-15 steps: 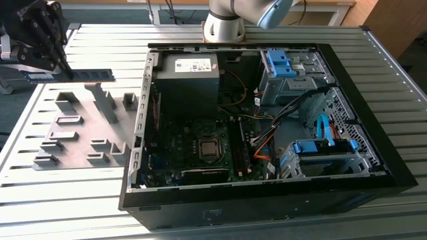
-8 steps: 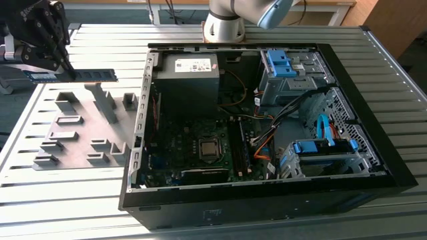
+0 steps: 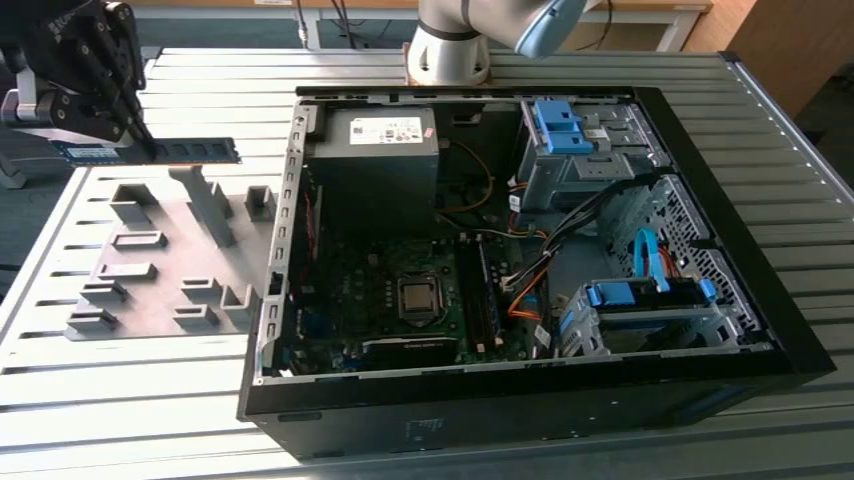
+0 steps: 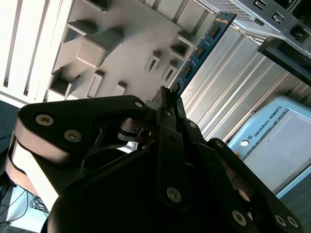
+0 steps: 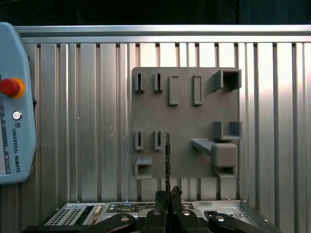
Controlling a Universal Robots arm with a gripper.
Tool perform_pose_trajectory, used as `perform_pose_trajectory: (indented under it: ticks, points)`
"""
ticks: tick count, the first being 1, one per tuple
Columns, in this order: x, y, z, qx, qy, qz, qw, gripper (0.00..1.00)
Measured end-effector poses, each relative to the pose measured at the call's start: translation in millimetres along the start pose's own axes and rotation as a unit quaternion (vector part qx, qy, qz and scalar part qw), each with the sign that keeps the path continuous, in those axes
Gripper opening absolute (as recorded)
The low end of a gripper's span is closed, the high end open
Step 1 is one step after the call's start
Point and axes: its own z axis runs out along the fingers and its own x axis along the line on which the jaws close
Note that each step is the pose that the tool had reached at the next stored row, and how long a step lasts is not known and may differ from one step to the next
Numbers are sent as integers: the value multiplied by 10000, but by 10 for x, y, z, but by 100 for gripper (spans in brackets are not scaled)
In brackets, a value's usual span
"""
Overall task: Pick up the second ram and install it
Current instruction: 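Pick up the second ram and move it above second insertion slot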
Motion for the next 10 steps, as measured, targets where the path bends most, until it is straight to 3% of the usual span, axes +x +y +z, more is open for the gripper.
perform_pose_trajectory:
  ticks: [10]
  points:
    - [-1, -53, 1, 0, 0, 0, 10000, 14]
